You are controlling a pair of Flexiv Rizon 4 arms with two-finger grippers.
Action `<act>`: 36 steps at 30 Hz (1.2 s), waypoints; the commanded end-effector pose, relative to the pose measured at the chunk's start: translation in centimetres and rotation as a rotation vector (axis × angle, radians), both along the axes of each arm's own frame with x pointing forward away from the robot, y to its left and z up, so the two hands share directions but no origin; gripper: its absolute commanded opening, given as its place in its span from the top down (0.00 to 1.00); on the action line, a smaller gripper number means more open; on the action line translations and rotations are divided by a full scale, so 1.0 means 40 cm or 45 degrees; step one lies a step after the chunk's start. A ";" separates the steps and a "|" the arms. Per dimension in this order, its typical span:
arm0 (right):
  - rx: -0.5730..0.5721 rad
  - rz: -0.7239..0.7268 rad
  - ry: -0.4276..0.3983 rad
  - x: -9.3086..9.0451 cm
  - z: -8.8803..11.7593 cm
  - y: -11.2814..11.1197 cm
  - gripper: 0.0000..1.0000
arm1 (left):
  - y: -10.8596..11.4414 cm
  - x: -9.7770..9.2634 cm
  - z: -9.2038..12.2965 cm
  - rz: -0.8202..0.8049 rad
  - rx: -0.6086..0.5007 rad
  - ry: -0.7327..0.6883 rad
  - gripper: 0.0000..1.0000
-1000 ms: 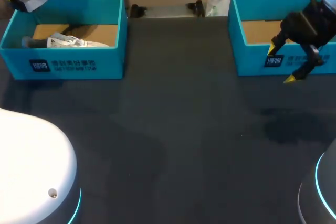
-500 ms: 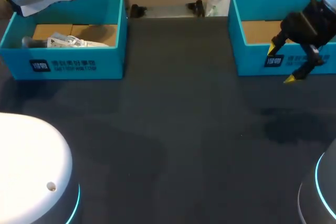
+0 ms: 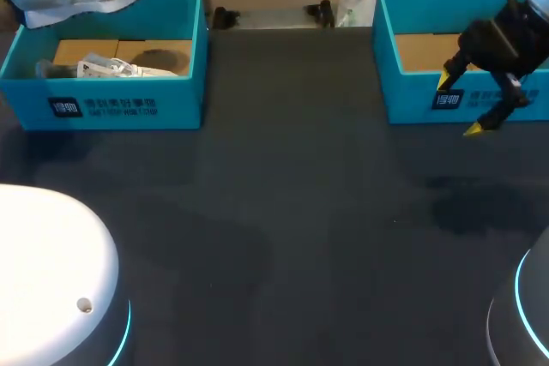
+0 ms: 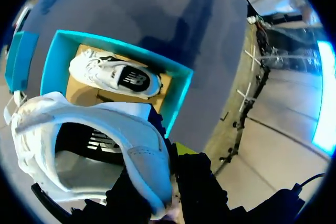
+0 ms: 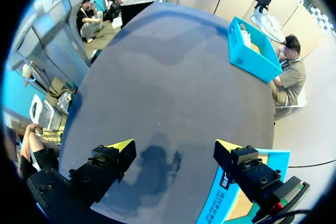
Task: Take the shoe out of the shoebox, open the shoe tongue, remove and reinsert the insole, then place the shoe into the shoebox
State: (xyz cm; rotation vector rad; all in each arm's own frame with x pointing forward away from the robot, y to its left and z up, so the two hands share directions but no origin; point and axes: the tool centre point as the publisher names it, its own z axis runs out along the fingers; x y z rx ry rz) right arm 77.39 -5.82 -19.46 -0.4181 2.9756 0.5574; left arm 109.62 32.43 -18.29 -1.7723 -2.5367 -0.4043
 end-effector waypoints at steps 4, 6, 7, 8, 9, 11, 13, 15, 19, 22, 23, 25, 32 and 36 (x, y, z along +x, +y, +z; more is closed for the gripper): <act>-0.003 0.001 0.003 0.004 -0.001 0.001 0.00 | 0.008 0.039 -0.012 -0.173 0.024 0.058 1.00; -0.003 0.001 0.003 0.004 -0.001 0.001 0.00 | 0.010 0.048 -0.013 -0.227 0.005 0.086 1.00; -0.003 0.001 0.003 0.004 -0.001 0.001 0.00 | 0.011 0.051 -0.013 -0.241 0.003 0.064 1.00; -0.003 0.001 0.003 0.004 -0.001 0.001 0.00 | 0.011 0.057 -0.015 -0.220 0.019 0.041 1.00; -0.003 0.001 0.003 0.004 -0.001 0.001 0.00 | 0.010 0.062 -0.017 -0.227 0.017 0.049 1.00; -0.003 0.001 0.003 0.004 -0.001 0.001 0.00 | 0.009 0.070 -0.019 -0.279 0.007 0.065 1.00; -0.003 0.001 0.003 0.004 -0.001 0.001 0.00 | 0.009 0.075 -0.022 -0.325 -0.001 0.080 1.00; -0.003 0.001 0.003 0.004 -0.001 0.001 0.00 | 0.008 0.082 -0.026 -0.334 0.002 0.096 1.00; -0.003 0.001 0.003 0.004 -0.001 0.001 0.00 | 0.008 0.087 -0.029 -0.362 0.009 0.089 1.00; -0.003 0.001 0.003 0.004 -0.001 0.001 0.00 | 0.007 0.097 -0.033 -0.341 0.006 0.079 1.00; -0.003 0.001 0.003 0.004 -0.001 0.001 0.00 | 0.006 0.101 -0.036 -0.333 0.003 0.089 1.00; -0.003 0.001 0.003 0.004 -0.001 0.001 0.00 | 0.005 0.105 -0.038 -0.336 0.006 0.084 1.00; -0.003 0.001 0.003 0.004 -0.001 0.001 0.00 | -0.011 0.141 -0.085 -0.340 0.001 0.082 1.00; -0.003 0.001 0.003 0.004 -0.001 0.001 0.00 | -0.020 0.160 -0.122 -0.306 0.021 0.074 1.00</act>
